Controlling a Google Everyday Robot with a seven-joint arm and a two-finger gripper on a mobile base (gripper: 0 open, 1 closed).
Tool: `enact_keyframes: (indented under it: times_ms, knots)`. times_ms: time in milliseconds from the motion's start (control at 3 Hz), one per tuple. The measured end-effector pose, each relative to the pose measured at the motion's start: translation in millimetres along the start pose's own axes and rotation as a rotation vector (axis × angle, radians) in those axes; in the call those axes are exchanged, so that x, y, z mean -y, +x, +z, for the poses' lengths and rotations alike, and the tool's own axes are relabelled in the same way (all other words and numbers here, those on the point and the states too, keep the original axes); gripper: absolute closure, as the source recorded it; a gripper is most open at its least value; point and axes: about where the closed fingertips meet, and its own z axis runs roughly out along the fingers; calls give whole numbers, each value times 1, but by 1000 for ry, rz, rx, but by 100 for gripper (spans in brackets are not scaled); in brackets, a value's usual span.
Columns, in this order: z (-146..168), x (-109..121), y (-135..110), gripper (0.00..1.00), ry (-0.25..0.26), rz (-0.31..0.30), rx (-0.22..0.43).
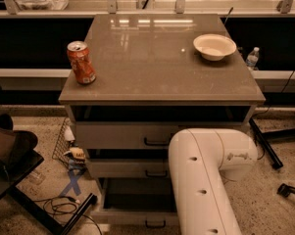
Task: Open bottom drawer
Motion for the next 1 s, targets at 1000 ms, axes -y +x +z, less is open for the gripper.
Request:
enact_keyframes:
  times_ms: [1000]
  knots:
    - [44, 1, -15, 100, 45, -20, 28]
